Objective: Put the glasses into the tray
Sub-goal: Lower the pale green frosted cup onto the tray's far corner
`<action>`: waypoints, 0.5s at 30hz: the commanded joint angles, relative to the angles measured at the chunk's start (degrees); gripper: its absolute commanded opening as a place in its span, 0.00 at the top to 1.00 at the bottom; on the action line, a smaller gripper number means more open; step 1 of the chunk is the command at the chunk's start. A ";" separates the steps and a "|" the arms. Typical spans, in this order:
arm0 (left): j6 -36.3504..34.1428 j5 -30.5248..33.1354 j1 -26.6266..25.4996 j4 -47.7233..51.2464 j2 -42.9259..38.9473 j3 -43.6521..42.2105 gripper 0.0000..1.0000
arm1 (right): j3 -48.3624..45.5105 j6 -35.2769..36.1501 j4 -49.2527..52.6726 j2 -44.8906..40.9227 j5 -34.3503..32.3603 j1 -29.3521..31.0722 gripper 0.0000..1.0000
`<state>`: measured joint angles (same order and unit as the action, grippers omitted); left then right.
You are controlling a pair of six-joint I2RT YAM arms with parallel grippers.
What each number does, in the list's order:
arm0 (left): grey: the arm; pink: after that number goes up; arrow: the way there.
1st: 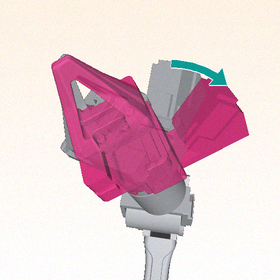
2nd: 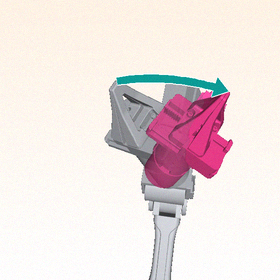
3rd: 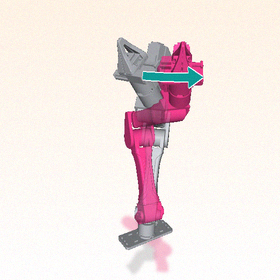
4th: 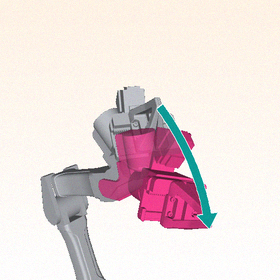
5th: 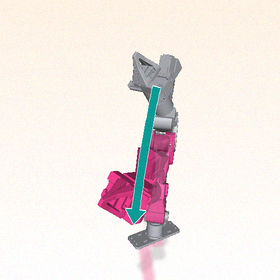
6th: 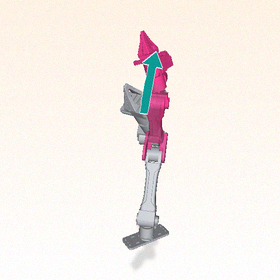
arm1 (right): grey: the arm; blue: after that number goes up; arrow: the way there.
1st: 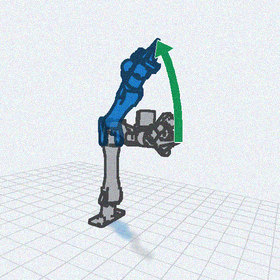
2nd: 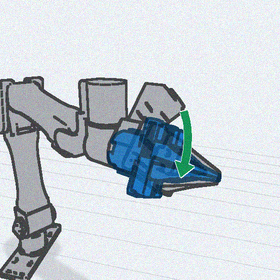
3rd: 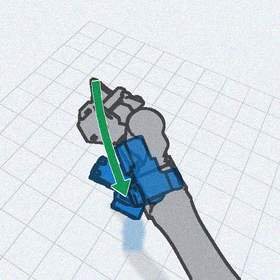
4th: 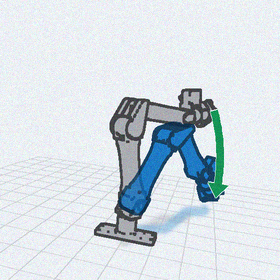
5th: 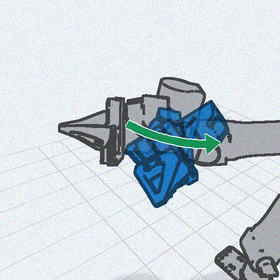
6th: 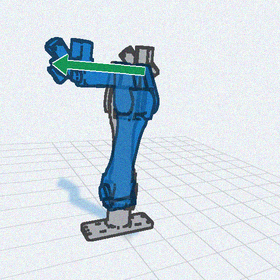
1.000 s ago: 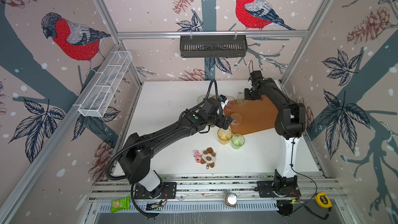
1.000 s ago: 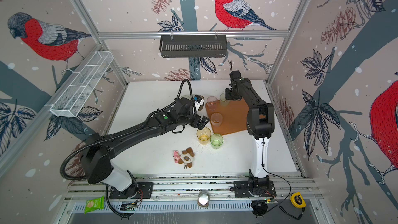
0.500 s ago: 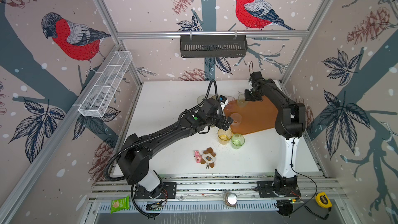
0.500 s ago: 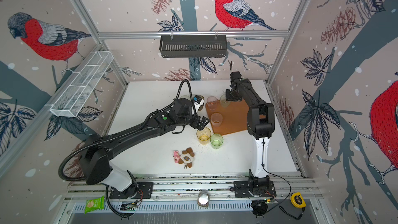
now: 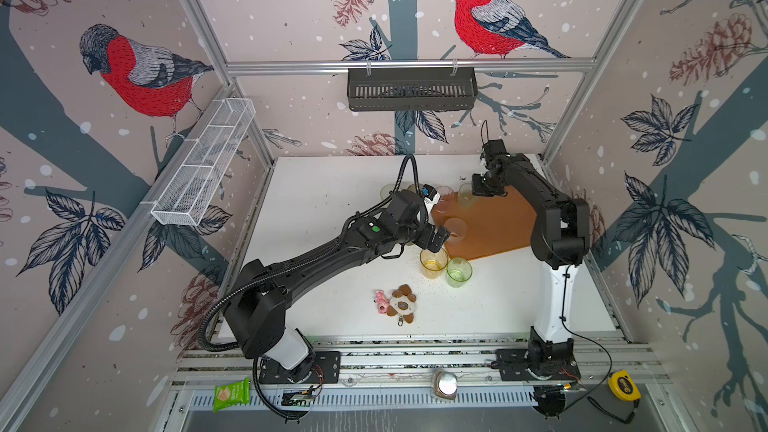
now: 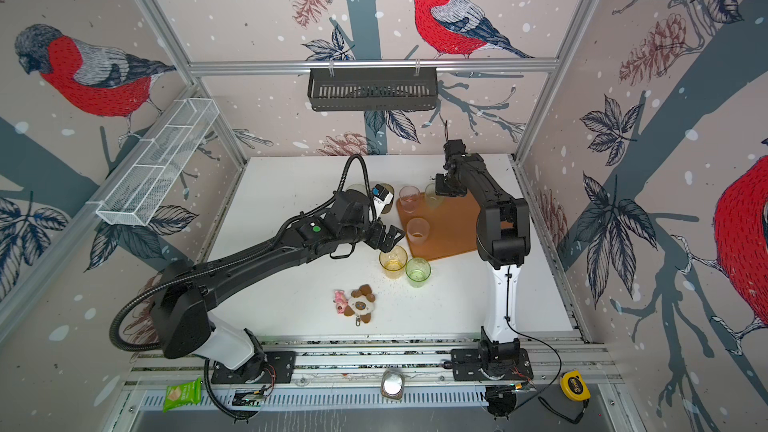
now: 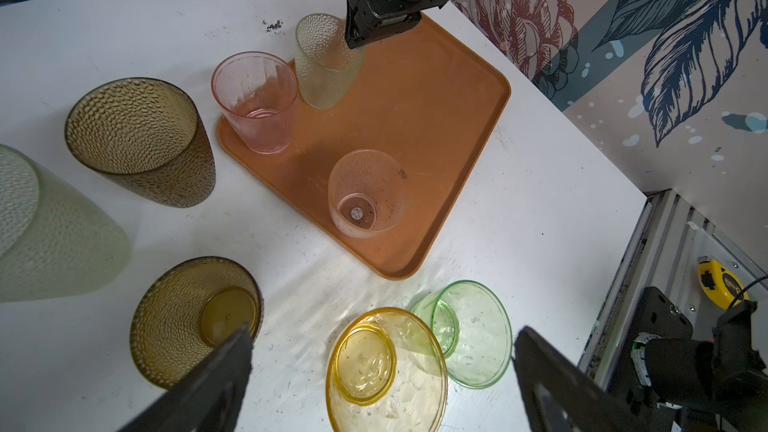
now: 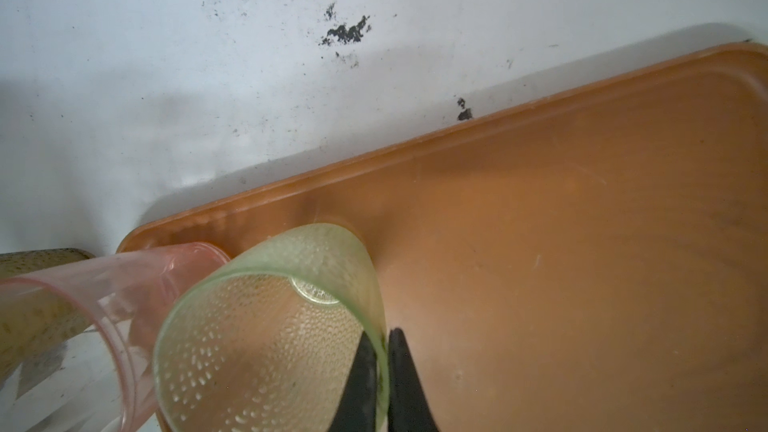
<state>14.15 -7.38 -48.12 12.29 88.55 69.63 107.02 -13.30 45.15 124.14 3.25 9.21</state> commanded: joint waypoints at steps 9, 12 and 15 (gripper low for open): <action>0.97 -0.80 0.13 -2.89 -1.03 -0.96 0.02 | -1.81 -0.32 -1.55 -1.66 0.36 -0.18 0.84; 0.97 -0.97 0.21 -2.89 -1.10 -0.97 0.02 | -2.21 -0.31 -1.92 -2.05 0.45 -0.16 0.80; 0.97 -1.06 0.14 -2.97 -1.19 -1.14 0.02 | -2.59 -0.38 -2.25 -2.52 0.45 -0.18 0.77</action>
<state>14.81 -7.57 -48.12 11.92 87.83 68.69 104.68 -13.37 43.38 122.58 3.44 8.99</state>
